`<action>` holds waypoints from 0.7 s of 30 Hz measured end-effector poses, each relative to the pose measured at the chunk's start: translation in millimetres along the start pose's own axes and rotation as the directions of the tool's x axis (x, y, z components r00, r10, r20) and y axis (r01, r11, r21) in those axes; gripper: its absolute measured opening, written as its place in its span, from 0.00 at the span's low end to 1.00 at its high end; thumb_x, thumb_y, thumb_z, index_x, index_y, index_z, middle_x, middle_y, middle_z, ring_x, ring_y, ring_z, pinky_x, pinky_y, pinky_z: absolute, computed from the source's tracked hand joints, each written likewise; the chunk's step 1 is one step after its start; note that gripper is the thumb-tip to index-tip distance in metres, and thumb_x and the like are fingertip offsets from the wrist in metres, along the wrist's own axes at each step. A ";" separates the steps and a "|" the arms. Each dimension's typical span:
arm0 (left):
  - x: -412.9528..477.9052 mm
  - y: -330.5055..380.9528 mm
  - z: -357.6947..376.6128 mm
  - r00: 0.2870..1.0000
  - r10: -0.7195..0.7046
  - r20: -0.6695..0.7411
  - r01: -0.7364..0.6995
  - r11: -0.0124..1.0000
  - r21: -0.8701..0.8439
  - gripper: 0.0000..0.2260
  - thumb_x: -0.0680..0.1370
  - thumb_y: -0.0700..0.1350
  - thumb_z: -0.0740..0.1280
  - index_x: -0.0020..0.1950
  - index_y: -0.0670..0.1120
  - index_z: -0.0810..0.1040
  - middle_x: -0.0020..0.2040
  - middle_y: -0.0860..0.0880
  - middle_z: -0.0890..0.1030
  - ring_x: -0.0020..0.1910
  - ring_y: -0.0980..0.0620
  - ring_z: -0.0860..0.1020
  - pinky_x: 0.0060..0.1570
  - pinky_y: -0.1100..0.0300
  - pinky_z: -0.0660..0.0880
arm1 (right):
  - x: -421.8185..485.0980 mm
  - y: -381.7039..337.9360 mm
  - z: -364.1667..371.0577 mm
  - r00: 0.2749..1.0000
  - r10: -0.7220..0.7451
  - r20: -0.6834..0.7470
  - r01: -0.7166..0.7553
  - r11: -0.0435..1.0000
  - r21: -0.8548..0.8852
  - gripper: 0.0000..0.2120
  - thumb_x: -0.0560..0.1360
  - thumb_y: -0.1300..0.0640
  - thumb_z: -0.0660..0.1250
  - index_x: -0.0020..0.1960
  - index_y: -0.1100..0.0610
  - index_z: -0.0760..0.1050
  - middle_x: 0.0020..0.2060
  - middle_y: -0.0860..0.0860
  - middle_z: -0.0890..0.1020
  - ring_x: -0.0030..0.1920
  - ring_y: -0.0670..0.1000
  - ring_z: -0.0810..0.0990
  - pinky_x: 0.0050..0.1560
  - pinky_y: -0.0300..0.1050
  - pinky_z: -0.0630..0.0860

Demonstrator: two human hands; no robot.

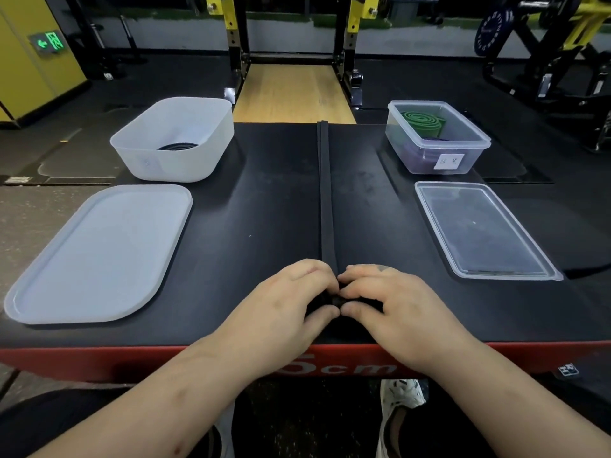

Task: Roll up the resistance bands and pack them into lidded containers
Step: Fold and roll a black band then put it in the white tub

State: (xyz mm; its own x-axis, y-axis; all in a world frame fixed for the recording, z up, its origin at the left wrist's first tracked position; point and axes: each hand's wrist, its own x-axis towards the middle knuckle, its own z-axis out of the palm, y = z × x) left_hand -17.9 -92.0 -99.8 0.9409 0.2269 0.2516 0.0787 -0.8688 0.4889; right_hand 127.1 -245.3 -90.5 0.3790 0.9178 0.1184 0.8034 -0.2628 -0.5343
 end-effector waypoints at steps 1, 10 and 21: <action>0.4 -1.0 0.8 1.000 0.004 -0.002 -0.004 1.000 0.008 0.07 0.80 0.51 0.69 0.56 0.53 0.79 0.59 0.63 0.74 0.60 0.63 0.72 0.60 0.72 0.67 | -0.2 -0.1 0.3 1.000 -0.001 0.001 0.001 1.000 -0.003 0.09 0.79 0.53 0.72 0.58 0.46 0.85 0.61 0.36 0.81 0.67 0.34 0.69 0.63 0.20 0.58; 6.4 -2.9 3.1 0.996 -0.062 -0.060 0.062 0.998 -0.014 0.06 0.82 0.51 0.66 0.56 0.52 0.80 0.56 0.62 0.76 0.58 0.63 0.72 0.57 0.74 0.64 | 2.5 -3.1 4.4 0.994 0.022 -0.111 -0.016 0.998 0.053 0.06 0.80 0.52 0.70 0.54 0.43 0.83 0.53 0.36 0.82 0.59 0.38 0.77 0.60 0.30 0.70; 14.9 -6.4 3.6 0.998 -0.004 -0.059 0.006 0.999 0.034 0.07 0.80 0.50 0.67 0.55 0.51 0.81 0.52 0.59 0.79 0.58 0.60 0.74 0.61 0.70 0.67 | 4.9 -4.7 5.5 0.986 0.057 -0.158 -0.050 0.998 0.044 0.09 0.80 0.53 0.68 0.57 0.43 0.82 0.51 0.36 0.82 0.57 0.37 0.77 0.58 0.28 0.70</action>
State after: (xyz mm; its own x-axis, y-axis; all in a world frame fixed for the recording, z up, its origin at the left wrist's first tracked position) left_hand -3.2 -84.7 -102.2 0.9196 0.2556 0.2984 0.0955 -0.8821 0.4613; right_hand 122.7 -238.0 -92.0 0.4915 0.8430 0.2186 0.7624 -0.2951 -0.5759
